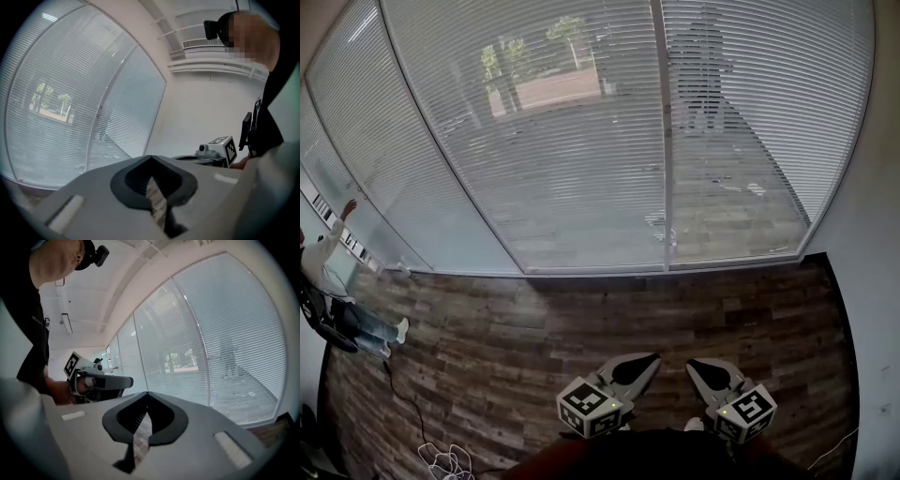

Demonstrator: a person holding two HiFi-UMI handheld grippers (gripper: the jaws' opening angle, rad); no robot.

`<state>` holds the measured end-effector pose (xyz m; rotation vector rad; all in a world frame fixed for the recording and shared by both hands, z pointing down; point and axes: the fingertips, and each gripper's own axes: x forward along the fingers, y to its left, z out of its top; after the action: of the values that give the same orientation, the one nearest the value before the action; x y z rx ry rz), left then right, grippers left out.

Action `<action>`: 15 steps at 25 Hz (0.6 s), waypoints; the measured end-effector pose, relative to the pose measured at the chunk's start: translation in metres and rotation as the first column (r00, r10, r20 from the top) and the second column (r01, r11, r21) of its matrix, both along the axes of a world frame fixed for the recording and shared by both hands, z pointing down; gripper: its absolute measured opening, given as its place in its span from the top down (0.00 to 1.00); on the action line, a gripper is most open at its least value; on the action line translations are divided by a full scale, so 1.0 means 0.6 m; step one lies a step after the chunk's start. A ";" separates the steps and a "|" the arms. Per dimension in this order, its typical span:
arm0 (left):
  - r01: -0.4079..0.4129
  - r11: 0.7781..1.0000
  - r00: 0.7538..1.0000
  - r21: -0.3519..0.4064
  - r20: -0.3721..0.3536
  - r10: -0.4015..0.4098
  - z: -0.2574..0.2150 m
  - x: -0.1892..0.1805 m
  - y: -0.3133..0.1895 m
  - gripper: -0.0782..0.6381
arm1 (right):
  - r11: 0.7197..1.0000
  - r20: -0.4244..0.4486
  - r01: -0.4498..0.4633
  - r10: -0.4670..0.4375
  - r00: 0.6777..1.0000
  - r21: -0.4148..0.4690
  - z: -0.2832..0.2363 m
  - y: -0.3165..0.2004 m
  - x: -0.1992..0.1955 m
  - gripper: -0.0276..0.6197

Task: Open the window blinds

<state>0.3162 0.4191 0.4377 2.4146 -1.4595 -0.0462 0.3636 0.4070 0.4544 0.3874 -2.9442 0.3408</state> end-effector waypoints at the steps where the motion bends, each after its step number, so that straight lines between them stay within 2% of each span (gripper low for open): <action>1: 0.003 1.000 1.000 0.004 -0.003 -0.003 -0.004 -0.003 0.001 0.89 | 1.000 0.000 0.000 0.000 1.000 -0.001 0.001 0.000 -0.003 0.92; 6: 0.024 1.000 1.000 -0.019 0.006 -0.023 0.004 -0.029 0.010 0.89 | 1.000 -0.003 0.010 -0.010 1.000 -0.009 0.000 0.010 -0.024 0.92; 15: 0.008 1.000 1.000 -0.009 0.003 -0.008 -0.005 -0.079 0.034 0.89 | 1.000 -0.004 0.010 -0.011 1.000 -0.015 -0.003 0.035 -0.083 0.92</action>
<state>0.2685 0.4394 0.4348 2.4022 -1.4679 -0.0376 0.3138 0.4281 0.4527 0.3702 -2.9367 0.3595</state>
